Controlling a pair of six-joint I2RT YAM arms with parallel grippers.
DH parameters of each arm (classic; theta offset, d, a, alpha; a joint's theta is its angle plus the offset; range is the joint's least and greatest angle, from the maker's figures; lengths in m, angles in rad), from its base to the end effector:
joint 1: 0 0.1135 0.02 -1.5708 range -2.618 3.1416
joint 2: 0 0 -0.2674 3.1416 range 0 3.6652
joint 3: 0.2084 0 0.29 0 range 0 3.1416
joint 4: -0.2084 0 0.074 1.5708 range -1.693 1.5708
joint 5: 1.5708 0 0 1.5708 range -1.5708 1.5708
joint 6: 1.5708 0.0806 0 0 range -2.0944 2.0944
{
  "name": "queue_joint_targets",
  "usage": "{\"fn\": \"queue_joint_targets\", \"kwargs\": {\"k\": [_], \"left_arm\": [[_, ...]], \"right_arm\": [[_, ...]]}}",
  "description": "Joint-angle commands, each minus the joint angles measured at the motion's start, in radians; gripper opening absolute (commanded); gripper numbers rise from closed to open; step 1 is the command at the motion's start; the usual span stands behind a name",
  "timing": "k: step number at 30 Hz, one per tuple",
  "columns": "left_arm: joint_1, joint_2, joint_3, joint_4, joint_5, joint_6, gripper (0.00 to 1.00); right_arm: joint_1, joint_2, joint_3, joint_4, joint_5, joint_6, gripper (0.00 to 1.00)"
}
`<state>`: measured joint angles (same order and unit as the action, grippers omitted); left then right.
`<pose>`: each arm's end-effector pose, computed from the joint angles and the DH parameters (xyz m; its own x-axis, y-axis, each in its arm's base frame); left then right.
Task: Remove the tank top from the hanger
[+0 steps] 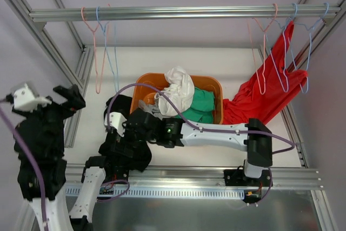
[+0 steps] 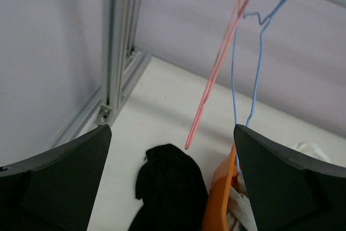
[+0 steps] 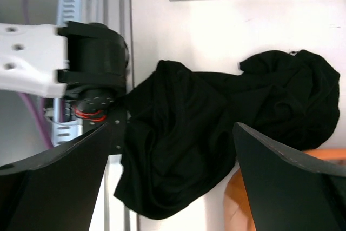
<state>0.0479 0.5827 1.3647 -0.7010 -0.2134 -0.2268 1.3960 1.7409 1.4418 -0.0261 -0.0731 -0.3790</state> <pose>0.1071 0.0222 0.5155 0.1367 -0.2135 -0.9673 -0.2329 0.9422 -0.2408 0.0812 0.4938 0.3014 0.3162 -0.3313 -0.8890 -0.9442 -0.0186 -0.3289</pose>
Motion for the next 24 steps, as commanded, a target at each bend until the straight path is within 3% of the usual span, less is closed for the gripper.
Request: {"fn": "queue_joint_targets", "kwargs": {"k": [1,8,15,24], "left_arm": [[0.009,-0.16,-0.088,0.015,-0.173,-0.089,0.99],[0.009,-0.345,-0.222,0.066,-0.241,-0.086,0.99],[0.0,-0.394,-0.34,0.077,-0.231,-0.105,0.99],[-0.022,-0.412,-0.323,0.072,-0.153,-0.077,0.99]], "right_arm": [[-0.015,0.095,0.149,-0.145,0.012,-0.087,1.0],[-0.023,0.313,0.414,-0.351,-0.019,-0.179,0.99],[-0.034,0.508,0.591,-0.466,0.032,-0.271,1.0],[-0.038,0.689,0.721,-0.482,0.013,-0.279,0.99]]}}
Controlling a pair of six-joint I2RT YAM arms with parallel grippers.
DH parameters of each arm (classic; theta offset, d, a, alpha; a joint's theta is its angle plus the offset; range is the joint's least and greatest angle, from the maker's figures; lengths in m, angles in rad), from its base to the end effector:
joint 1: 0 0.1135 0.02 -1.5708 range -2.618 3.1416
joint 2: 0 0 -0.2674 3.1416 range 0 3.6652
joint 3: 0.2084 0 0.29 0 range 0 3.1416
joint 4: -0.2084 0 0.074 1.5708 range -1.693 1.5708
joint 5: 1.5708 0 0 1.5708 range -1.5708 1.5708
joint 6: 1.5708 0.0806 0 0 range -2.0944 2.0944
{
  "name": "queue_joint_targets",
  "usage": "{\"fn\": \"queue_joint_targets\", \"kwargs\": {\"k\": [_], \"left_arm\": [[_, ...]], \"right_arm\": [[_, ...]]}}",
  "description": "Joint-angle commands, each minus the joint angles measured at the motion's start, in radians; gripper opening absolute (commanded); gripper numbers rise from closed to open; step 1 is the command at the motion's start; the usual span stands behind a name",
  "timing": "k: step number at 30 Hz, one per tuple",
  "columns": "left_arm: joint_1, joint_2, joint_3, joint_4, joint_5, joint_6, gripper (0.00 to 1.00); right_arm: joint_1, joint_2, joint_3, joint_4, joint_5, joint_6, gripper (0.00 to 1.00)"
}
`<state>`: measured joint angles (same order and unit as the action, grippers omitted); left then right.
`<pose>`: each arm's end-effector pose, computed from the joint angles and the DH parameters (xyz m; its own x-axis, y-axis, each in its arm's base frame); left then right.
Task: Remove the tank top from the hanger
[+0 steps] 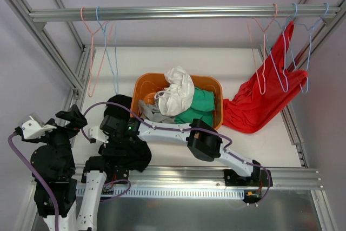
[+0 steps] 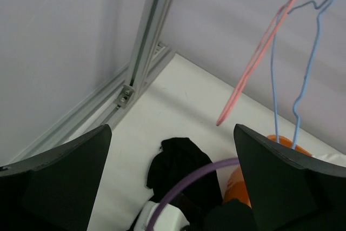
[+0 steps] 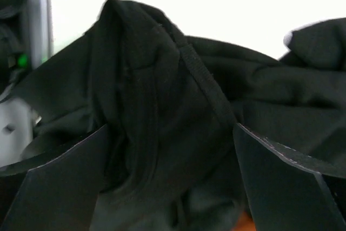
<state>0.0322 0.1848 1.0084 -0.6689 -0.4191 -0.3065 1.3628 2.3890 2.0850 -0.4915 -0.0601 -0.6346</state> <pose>0.0507 0.0344 0.4343 0.2770 -0.2668 -0.9231 -0.3647 0.8596 -0.3579 0.1216 0.5998 0.1583 0.4654 -0.6606 -0.5891 -0.8810 -0.2814 -0.3804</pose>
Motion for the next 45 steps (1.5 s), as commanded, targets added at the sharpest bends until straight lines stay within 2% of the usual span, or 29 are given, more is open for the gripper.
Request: {"fn": "queue_joint_targets", "kwargs": {"k": [1,5,6,7,12,13,14,15,16,22,27,30,39,45], "left_arm": [[-0.005,-0.015,0.042,0.04,0.098,0.004,0.99],[-0.012,-0.019,0.099,0.035,0.18,0.01,0.99],[-0.015,-0.019,0.126,0.034,0.19,0.015,0.99],[-0.017,-0.022,0.14,0.031,0.201,0.014,0.99],[-0.028,-0.036,0.272,0.008,0.212,-0.008,0.99],[-0.029,-0.041,0.289,0.005,0.209,-0.008,0.99],[-0.028,-0.045,0.305,0.003,0.209,-0.009,0.99],[-0.028,-0.047,0.326,0.002,0.209,-0.006,0.99],[-0.029,-0.048,0.332,0.0,0.206,-0.005,0.99],[-0.029,-0.05,0.309,-0.003,0.189,0.007,0.99],[-0.06,-0.056,0.262,-0.004,0.172,0.017,0.99],[-0.063,-0.064,0.24,-0.003,0.16,0.02,0.99],[-0.068,-0.084,0.246,-0.003,0.12,0.035,0.99],[-0.068,-0.085,0.237,-0.003,0.118,0.029,0.99]], "right_arm": [[-0.008,0.059,0.092,-0.018,-0.019,-0.022,1.0],[-0.03,0.127,0.13,-0.018,-0.079,-0.004,1.0],[-0.036,0.136,0.124,-0.019,-0.134,-0.001,0.97],[-0.04,0.139,0.121,-0.019,-0.165,0.006,0.88],[-0.054,0.17,0.11,-0.019,-0.26,0.041,0.63],[-0.054,0.174,0.107,-0.018,-0.268,0.044,0.46],[-0.054,0.176,0.106,-0.016,-0.276,0.047,0.36],[-0.054,0.173,0.104,-0.012,-0.288,0.058,0.15],[-0.054,0.159,0.093,-0.003,-0.291,0.07,0.0],[-0.051,-0.005,-0.023,0.135,-0.38,0.116,0.0],[-0.051,-0.27,-0.224,0.374,-0.408,0.194,0.0],[-0.051,-0.374,-0.263,0.418,-0.435,0.213,0.0],[-0.051,-0.533,-0.289,0.484,-0.517,0.282,0.0],[-0.051,-0.723,-0.344,0.539,-0.48,0.314,0.0]]}}
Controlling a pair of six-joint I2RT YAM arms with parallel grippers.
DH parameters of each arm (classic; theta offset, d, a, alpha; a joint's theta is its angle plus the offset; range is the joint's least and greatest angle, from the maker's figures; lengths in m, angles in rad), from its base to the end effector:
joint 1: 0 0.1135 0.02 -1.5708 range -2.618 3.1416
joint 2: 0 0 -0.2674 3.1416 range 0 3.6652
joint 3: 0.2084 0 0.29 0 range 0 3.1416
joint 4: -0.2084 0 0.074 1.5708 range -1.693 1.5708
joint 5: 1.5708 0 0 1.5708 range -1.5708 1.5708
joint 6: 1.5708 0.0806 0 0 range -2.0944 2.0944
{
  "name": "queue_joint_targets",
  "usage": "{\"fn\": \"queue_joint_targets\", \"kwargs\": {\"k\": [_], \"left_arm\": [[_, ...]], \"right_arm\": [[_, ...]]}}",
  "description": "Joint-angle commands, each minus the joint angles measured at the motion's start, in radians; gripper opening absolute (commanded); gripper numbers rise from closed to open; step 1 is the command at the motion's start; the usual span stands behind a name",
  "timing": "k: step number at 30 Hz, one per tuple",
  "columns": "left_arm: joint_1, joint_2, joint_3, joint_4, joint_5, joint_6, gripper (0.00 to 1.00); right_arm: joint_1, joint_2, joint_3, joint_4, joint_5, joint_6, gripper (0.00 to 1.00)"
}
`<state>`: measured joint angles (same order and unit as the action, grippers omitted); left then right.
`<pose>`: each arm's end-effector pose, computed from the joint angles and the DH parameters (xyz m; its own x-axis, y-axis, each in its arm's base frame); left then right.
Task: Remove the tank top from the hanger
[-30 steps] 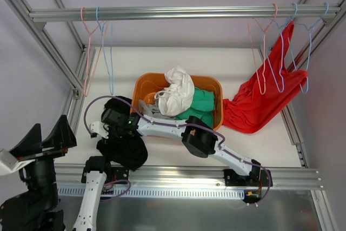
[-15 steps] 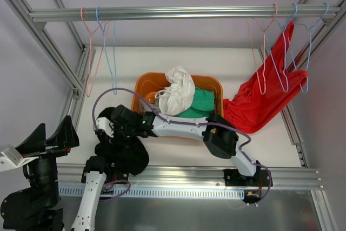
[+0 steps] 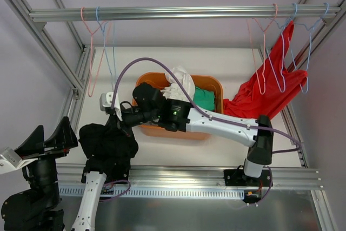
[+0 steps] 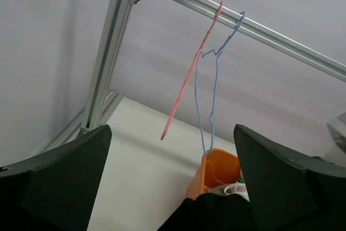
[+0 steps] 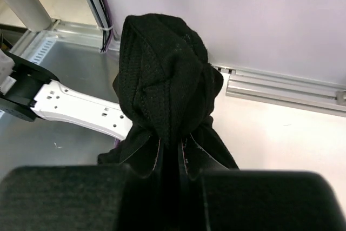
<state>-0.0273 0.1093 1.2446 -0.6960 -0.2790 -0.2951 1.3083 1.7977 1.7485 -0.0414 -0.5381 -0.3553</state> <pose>-0.0428 0.0234 0.4896 0.4716 -0.2926 -0.8319 -0.0896 0.9226 -0.3753 0.0922 0.5024 0.4071 0.3125 0.0120 -0.9498 -0.9098 -0.2836 -0.3030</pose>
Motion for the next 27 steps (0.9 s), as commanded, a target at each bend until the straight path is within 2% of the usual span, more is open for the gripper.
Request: {"fn": "queue_joint_targets", "kwargs": {"k": [1,5,6,9,11,15,18,21,24,27], "left_arm": [[-0.008,-0.011,-0.002,0.023,-0.022,0.014,0.99],[-0.008,-0.013,-0.011,0.024,-0.012,0.005,0.99],[-0.008,-0.013,-0.014,0.024,-0.011,0.004,0.99],[-0.008,-0.011,-0.028,0.024,0.004,-0.003,0.99],[-0.008,-0.011,-0.04,0.023,0.018,-0.004,0.99],[-0.008,-0.013,-0.066,0.024,0.032,-0.013,0.99],[-0.008,-0.003,-0.083,0.024,0.04,-0.01,0.99],[-0.008,0.004,-0.102,0.024,0.046,-0.001,0.99],[-0.008,0.007,-0.131,0.026,0.041,0.004,0.99],[-0.008,0.019,-0.16,0.026,0.047,0.002,0.99]], "right_arm": [[0.003,-0.161,-0.017,0.089,0.019,0.027,0.0],[-0.004,-0.306,-0.053,0.046,0.194,-0.045,0.0],[-0.013,-0.342,-0.038,0.014,0.267,-0.056,0.0],[-0.073,-0.371,0.052,-0.096,0.358,-0.05,0.0],[-0.138,-0.382,0.092,-0.159,0.349,-0.039,0.0],[-0.253,-0.423,0.124,-0.183,0.383,-0.039,0.0],[-0.396,-0.425,0.12,-0.192,0.398,-0.045,0.0],[-0.46,-0.405,0.056,-0.195,0.397,-0.077,0.0],[-0.498,-0.362,-0.079,-0.17,0.455,-0.138,0.0],[-0.515,-0.278,-0.211,-0.14,0.484,-0.129,0.0]]}}
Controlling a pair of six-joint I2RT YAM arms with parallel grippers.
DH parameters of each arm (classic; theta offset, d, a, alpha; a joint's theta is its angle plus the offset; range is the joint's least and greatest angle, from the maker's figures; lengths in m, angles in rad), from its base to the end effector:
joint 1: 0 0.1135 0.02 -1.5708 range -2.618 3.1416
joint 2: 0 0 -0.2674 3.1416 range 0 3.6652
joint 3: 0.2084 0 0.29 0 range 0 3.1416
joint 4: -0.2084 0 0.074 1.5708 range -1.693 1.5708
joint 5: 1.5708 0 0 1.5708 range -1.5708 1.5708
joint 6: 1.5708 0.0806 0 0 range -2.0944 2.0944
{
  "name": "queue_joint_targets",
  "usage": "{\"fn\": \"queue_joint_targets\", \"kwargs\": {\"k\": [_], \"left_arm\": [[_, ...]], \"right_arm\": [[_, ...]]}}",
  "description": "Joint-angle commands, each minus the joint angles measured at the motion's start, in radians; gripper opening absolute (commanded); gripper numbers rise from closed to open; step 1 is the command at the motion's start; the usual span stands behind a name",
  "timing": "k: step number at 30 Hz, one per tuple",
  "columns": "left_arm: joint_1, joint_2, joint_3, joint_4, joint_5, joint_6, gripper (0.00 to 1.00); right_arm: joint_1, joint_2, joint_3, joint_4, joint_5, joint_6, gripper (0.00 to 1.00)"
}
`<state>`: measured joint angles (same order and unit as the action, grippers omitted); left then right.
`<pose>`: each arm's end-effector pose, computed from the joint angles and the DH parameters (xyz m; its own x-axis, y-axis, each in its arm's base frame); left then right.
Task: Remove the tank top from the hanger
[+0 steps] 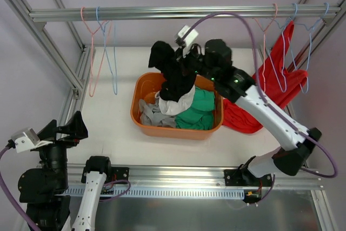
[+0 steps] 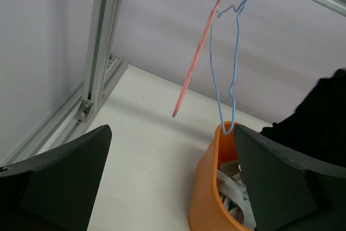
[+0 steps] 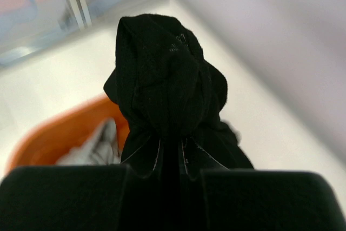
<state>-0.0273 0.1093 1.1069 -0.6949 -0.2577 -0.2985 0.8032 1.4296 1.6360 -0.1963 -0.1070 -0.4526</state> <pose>0.0032 0.0205 0.4589 0.3486 -0.2940 -0.8900 -0.1196 0.9278 -0.3533 0.2729 0.2952 0.4967 0.3516 -0.2618 -0.8988 -0.7070 0.5550 -0.4382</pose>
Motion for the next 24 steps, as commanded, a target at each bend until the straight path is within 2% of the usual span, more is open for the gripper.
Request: {"fn": "queue_joint_targets", "kwargs": {"k": [1,3,5,7,12,17,24], "left_arm": [[-0.008,0.024,-0.03,0.023,0.034,0.012,0.99],[-0.008,0.032,-0.038,0.024,0.047,0.021,0.99],[-0.008,0.033,-0.048,0.024,0.041,0.032,0.99],[-0.008,0.035,-0.059,0.024,0.026,0.038,0.99],[-0.008,0.053,-0.065,0.028,0.031,0.041,0.99],[-0.008,0.046,-0.082,0.032,0.043,0.025,0.99],[-0.008,0.05,-0.067,0.034,0.058,0.029,0.99]], "right_arm": [[-0.01,0.104,-0.131,0.021,0.055,-0.005,0.0],[-0.009,0.089,-0.273,0.067,0.03,0.069,0.0],[-0.006,0.043,-0.463,0.181,-0.061,0.199,0.0],[0.022,-0.032,-0.574,0.292,-0.08,0.308,0.0],[0.07,-0.141,-0.76,0.31,-0.109,0.402,0.0],[0.053,-0.104,-0.827,0.264,-0.019,0.442,0.0],[0.002,-0.074,-0.808,0.201,0.086,0.492,0.02]]}}
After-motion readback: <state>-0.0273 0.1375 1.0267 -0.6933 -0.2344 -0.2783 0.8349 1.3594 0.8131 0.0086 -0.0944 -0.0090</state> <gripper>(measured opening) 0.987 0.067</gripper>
